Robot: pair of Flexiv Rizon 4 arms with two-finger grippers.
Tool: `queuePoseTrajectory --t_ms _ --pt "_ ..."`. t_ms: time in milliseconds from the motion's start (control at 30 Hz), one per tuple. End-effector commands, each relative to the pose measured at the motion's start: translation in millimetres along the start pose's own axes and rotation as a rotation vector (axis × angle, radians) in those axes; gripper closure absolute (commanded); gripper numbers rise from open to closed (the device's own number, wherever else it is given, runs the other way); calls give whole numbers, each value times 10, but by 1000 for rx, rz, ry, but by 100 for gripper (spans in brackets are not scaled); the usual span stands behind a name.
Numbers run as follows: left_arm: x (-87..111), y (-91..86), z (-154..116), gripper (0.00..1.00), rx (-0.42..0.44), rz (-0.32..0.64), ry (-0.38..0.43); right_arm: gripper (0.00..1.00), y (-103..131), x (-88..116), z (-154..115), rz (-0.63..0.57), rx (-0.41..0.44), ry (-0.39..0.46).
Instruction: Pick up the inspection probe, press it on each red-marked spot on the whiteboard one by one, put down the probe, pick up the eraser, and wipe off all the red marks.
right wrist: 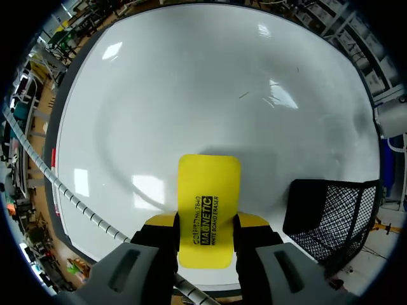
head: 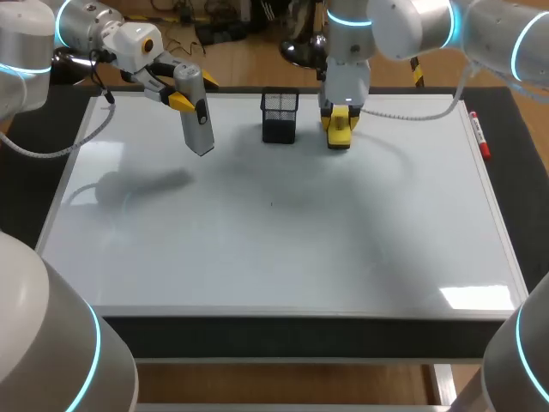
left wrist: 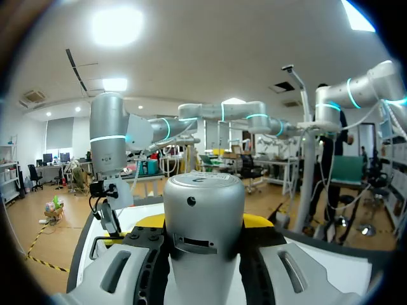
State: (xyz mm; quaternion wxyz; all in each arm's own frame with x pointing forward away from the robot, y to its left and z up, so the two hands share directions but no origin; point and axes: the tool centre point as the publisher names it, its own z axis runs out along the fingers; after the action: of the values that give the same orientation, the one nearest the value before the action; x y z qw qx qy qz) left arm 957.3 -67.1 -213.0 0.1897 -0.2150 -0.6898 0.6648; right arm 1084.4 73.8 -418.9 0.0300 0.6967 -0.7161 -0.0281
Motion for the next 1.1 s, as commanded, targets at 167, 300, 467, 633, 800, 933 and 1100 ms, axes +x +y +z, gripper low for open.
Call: queuePoseTrajectory --t_ms 167,300,467,633,800,933,1100 --pt "-16 -3 -16 100 2 0 6 100 -19 14 38 19 1 11" --pt "-16 -3 -16 100 2 0 6 91 -8 20 46 28 7 16" --pt "-16 -3 -16 100 2 0 6 0 14 84 -12 51 29 6" --pt "-16 -3 -16 100 2 0 6 0 61 181 -134 82 68 2" --pt "-16 -3 -16 100 2 0 6 0 147 275 -220 162 79 -29" --pt "-16 -3 -16 100 2 0 6 0 223 360 -347 252 76 -80" --pt "-16 -3 -16 100 2 0 6 0 301 531 -539 407 77 -181"
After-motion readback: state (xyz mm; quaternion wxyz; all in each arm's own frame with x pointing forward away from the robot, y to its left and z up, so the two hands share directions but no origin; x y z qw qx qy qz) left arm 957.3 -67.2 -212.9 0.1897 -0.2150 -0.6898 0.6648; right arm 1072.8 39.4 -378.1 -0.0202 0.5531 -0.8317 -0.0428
